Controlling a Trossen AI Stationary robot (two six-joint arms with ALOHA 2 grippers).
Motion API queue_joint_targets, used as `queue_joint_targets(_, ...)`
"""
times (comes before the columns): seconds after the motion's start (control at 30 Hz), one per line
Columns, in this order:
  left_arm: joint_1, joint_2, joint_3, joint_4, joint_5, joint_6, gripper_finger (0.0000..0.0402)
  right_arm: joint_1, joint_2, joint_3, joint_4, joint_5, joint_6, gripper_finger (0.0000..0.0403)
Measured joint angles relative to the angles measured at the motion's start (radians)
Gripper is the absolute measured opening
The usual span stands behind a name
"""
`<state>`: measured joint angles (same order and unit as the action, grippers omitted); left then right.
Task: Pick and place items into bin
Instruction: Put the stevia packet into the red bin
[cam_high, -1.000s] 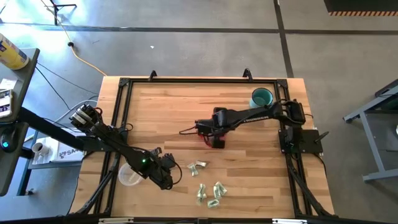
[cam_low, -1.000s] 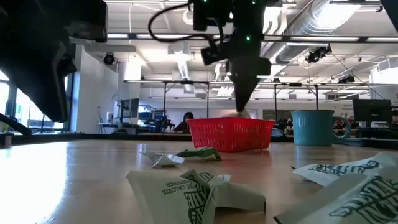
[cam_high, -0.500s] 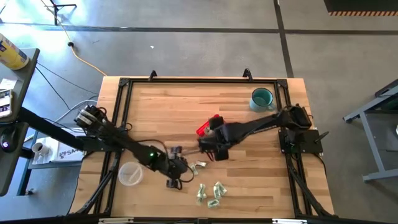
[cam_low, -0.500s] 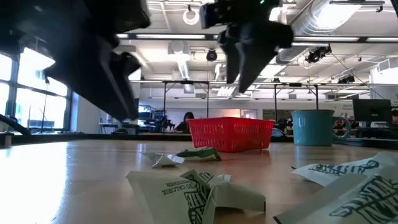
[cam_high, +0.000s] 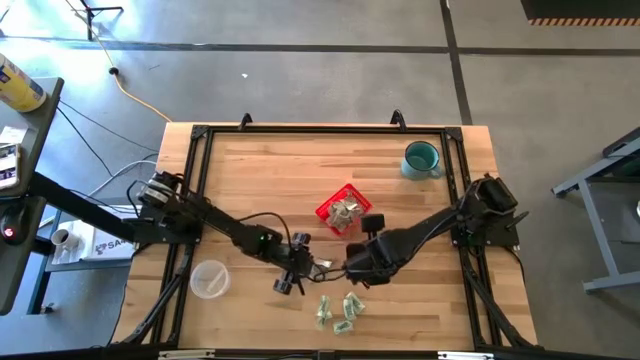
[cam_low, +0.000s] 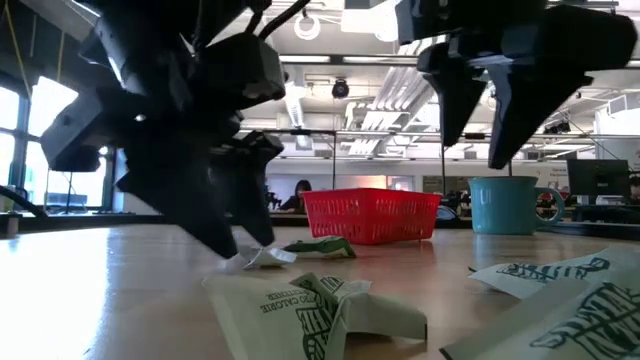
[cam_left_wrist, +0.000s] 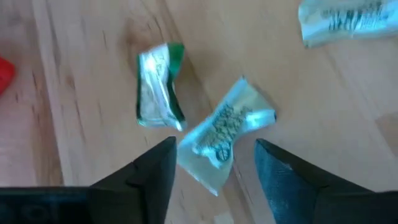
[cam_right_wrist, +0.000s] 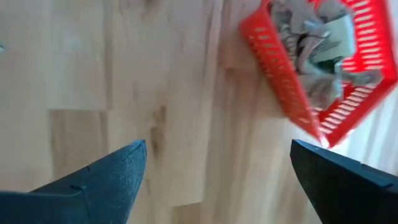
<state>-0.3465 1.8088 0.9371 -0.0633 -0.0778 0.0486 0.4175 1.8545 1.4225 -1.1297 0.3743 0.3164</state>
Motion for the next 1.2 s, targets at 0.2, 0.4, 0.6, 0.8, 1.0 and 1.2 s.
queue_joint_targets(0.2,0.027,0.011,0.002,0.009,0.043,0.010,0.0157,0.023,0.000,-0.019,0.025,-0.006,0.070,0.0372)
queue_joint_targets(0.4,0.026,0.025,0.005,0.004,0.076,0.034,0.0030,0.023,0.000,-0.020,0.028,-0.008,0.077,0.0356)
queue_joint_targets(0.6,0.026,-0.007,0.024,-0.142,0.064,-0.108,0.0032,0.023,0.000,-0.020,0.016,0.002,0.077,0.0341)
queue_joint_targets(0.8,0.026,-0.111,0.079,-0.306,0.029,-0.193,0.0022,0.034,-0.046,-0.020,0.003,0.068,0.110,0.0323)
queue_joint_targets(1.0,0.108,-0.200,0.113,-0.243,-0.118,-0.156,0.0022,0.042,-0.151,-0.020,-0.153,0.150,0.271,0.0319)
queue_joint_targets(1.2,0.314,-0.141,0.120,0.035,-0.013,-0.059,0.0022,0.041,-0.226,-0.020,-0.237,0.164,0.363,0.0319)
